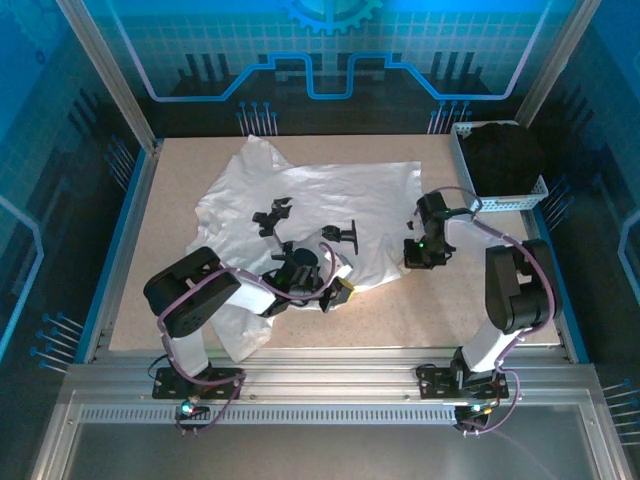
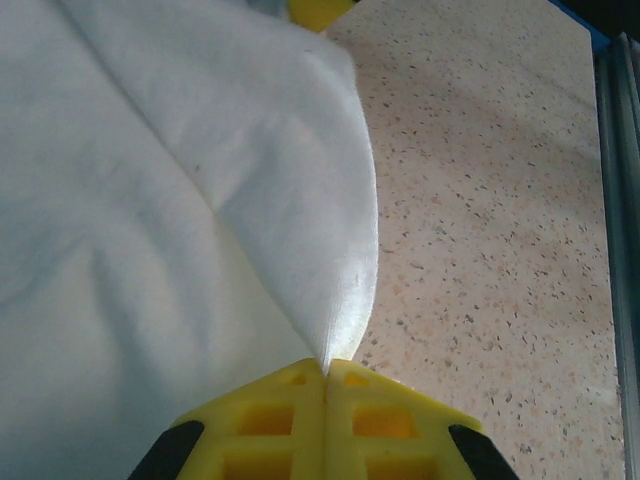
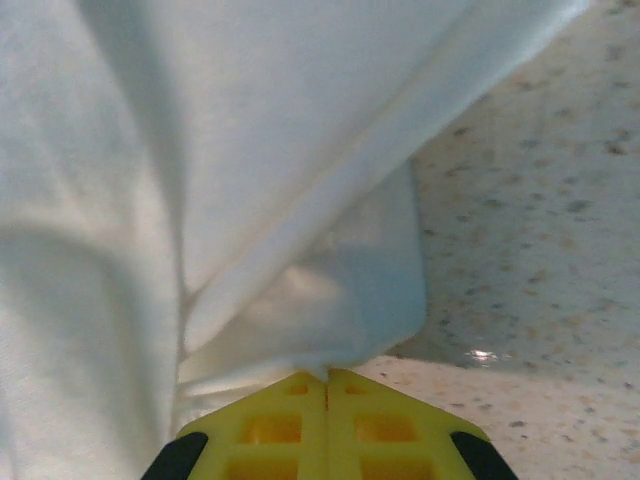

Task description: Fold the inside-out t-shirt

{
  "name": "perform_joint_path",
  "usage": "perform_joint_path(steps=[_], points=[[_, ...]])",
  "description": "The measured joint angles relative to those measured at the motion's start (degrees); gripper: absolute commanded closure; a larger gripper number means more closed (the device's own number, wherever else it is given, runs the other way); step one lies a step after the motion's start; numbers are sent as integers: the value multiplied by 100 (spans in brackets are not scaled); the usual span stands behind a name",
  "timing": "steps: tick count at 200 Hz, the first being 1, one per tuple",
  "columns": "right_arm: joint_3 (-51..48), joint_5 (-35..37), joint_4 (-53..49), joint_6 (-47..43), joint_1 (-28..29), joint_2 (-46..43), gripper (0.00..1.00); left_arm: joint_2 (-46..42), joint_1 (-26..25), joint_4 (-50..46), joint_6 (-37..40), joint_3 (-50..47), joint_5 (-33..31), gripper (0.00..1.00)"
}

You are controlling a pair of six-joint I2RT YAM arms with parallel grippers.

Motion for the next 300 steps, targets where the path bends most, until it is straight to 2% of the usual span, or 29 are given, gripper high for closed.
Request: perform_joint_path(steps=[30, 74, 98, 137, 161, 190, 300], points=[[-170, -44, -2, 79, -59, -417, 95, -140, 254, 146, -240, -184, 76, 100], [-358, 120, 0, 232, 133, -695, 73, -142, 299, 162, -424, -398, 98, 100], [-385, 295, 4, 225, 490, -883, 65, -142, 299, 157, -487, -481, 94, 100], [-310, 328, -15, 160, 1180, -1019, 67, -142, 299, 144, -487, -498, 94, 100], [-267, 369, -48, 129, 1211, -811, 71, -142, 299, 142, -487, -529, 92, 100], [-264, 367, -68, 90, 1217, -581, 72, -142, 299, 140, -487, -531, 92, 100], [142, 280, -203, -125, 1502, 61, 66, -142, 299, 142, -485, -531, 92, 100]])
